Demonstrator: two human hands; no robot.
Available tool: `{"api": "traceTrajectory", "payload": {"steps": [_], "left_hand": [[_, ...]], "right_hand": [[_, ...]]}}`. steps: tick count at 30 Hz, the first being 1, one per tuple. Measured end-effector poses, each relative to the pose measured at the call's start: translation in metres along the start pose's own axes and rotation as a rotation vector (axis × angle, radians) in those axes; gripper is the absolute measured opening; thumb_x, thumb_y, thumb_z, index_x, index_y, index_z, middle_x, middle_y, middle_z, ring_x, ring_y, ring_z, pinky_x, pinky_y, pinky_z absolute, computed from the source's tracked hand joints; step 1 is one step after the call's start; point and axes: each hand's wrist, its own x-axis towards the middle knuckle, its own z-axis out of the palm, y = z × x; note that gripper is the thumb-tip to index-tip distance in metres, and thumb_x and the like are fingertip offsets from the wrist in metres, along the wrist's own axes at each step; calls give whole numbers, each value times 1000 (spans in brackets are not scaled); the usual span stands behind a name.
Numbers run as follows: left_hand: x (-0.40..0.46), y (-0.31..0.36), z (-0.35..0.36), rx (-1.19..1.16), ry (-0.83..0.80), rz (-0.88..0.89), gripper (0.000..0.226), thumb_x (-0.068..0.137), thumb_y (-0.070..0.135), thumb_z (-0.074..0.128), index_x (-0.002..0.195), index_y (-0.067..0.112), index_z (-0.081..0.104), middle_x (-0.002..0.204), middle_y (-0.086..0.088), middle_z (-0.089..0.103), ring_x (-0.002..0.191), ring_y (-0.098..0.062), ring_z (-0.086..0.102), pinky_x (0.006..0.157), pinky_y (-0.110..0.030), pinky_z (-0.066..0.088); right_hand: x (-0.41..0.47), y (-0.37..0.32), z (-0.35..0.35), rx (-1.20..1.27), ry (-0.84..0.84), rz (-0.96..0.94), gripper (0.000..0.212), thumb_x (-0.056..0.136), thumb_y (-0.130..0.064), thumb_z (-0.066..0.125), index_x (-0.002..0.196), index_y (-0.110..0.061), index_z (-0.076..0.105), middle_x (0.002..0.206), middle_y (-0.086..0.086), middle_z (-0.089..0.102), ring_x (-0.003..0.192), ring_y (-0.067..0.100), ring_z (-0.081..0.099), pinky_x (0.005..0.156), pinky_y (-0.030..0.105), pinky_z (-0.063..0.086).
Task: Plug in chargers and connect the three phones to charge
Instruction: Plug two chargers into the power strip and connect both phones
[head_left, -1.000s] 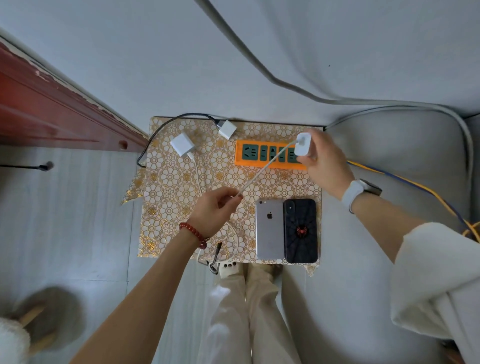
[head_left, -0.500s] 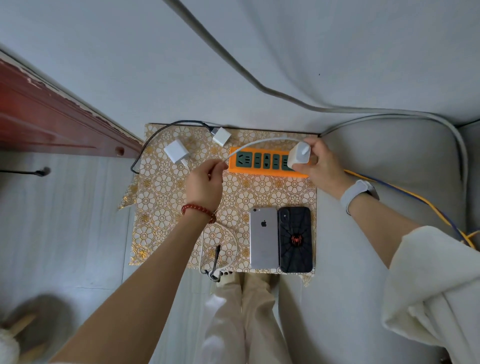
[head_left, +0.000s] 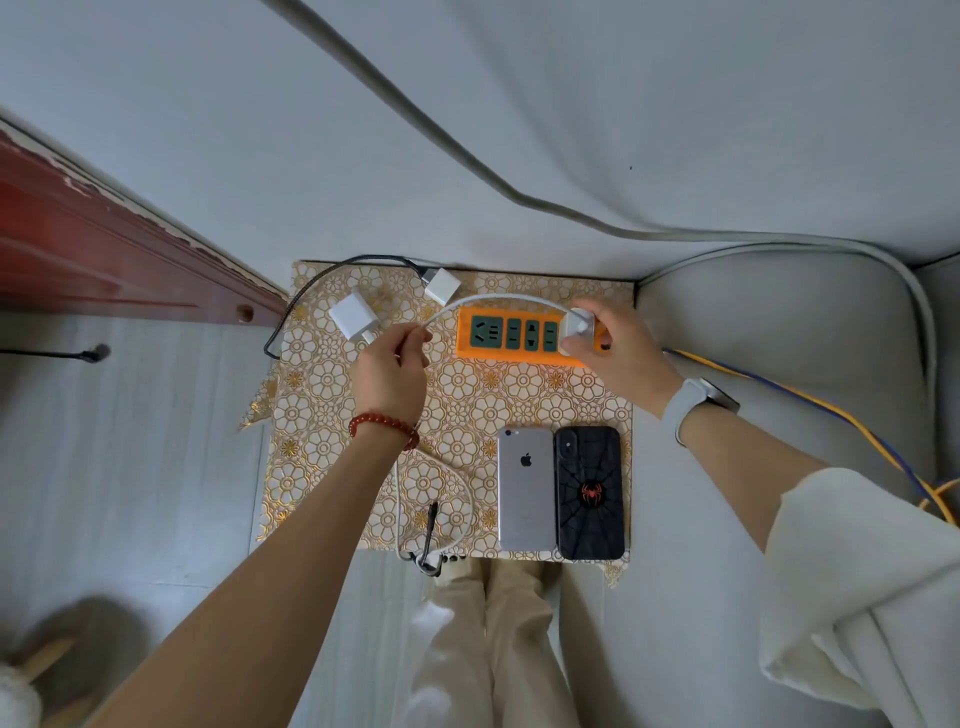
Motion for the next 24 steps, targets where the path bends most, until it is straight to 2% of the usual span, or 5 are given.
{"api": "traceTrajectory", "payload": {"steps": [5,10,16,21,24], "left_hand": [[2,-2,0,13,-3,-14,20,92,17,45,88,12,64,60,11,53,51,-4,46,45,-9,36],[3,2,4,4,-20,-26,19,92,16,45,88,13,63,61,10,53,51,-4,47,44,-8,37],[-15,1,-4,-60,-131,-61,22,93,18,42,88,10,62,59,5,54,51,-8,49,46,-17,43],[-45,-31,-19,-65,-280,-207,27,92,28,45,83,10,62,62,2,60,60,-11,56,61,-26,47],[-66,-52,-30,-20,-405,-233,27,89,38,48,73,20,60,65,4,63,62,-9,55,58,-18,45]], "right_hand": [[-5,3,1,66,-19,89,38,88,-21,54,125,-17,47,82,-8,54,65,10,50,60,26,44],[1,3,4,-42,-69,142,41,90,-28,50,130,-23,41,126,10,57,98,31,56,85,41,47],[-4,-1,4,-121,-56,205,46,91,-38,47,134,-30,35,125,12,58,100,33,58,80,40,50],[-37,-13,30,21,194,287,54,90,-30,49,139,-20,28,70,1,52,64,22,50,58,33,41],[-82,-17,53,213,267,344,47,92,-20,47,136,-13,32,69,-10,47,65,11,48,63,26,41]]}}
